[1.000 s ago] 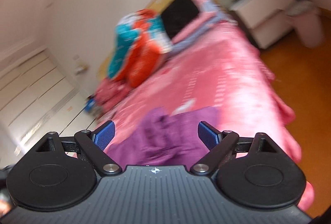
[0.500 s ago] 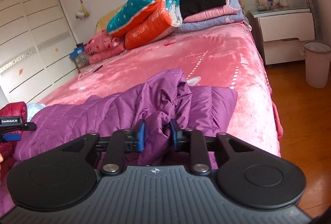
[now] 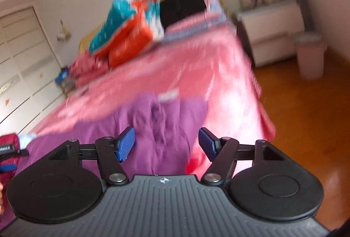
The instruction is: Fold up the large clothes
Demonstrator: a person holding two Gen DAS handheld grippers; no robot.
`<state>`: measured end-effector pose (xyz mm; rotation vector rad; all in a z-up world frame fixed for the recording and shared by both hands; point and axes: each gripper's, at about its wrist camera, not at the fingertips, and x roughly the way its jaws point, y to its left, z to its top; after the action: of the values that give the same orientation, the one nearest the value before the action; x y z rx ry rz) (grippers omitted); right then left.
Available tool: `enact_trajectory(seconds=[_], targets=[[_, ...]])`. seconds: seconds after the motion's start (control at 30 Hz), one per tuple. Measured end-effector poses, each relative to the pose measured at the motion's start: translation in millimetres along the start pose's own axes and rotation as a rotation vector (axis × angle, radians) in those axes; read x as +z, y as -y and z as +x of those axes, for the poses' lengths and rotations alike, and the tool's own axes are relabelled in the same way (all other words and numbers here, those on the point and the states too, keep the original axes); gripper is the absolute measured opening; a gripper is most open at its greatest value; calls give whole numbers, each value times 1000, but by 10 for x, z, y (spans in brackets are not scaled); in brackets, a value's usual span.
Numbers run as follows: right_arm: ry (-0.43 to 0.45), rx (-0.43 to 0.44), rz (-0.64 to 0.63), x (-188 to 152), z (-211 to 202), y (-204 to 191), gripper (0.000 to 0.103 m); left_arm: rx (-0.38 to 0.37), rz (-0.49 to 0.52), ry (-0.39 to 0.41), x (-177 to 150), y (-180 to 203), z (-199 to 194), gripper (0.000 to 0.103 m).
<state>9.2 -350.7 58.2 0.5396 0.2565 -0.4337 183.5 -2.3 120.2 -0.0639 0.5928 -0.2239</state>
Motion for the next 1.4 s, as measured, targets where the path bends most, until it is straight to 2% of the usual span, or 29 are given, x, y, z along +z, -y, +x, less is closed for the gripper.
enact_trajectory(seconds=[0.1, 0.2, 0.23, 0.3, 0.37, 0.43, 0.53, 0.6, 0.73, 0.83, 1.03, 1.4], targets=[[90, 88, -68, 89, -57, -250, 83, -35, -6, 21, 57, 43, 50, 81], [47, 205, -131, 64, 77, -500, 82, -54, 17, 45, 84, 137, 141, 81], [37, 217, -161, 29, 132, -573, 83, -52, 27, 52, 95, 166, 173, 81], [17, 203, -235, -23, 257, -723, 83, -50, 41, 65, 119, 209, 255, 81], [17, 193, -277, -37, 360, -796, 89, -46, 43, 74, 137, 220, 338, 81], [1, 193, -276, -24, 459, -781, 99, -26, 49, 73, 140, 227, 445, 81], [-57, 156, -253, -46, 677, -729, 99, 25, 74, 73, 118, 216, 603, 82], [-111, 121, -242, -103, 857, -685, 99, 71, 116, 70, 80, 221, 690, 88], [-159, 78, -278, -166, 1105, -728, 100, 124, 201, 99, -45, 226, 815, 98], [-196, 39, -330, -252, 1227, -796, 101, 122, 209, 119, -123, 188, 877, 103], [-256, 36, -354, -298, 1420, -811, 101, 96, 196, 140, -228, 123, 1005, 103], [-218, 5, -405, -430, 1422, -867, 103, 112, 218, 110, -188, 171, 1036, 103]])
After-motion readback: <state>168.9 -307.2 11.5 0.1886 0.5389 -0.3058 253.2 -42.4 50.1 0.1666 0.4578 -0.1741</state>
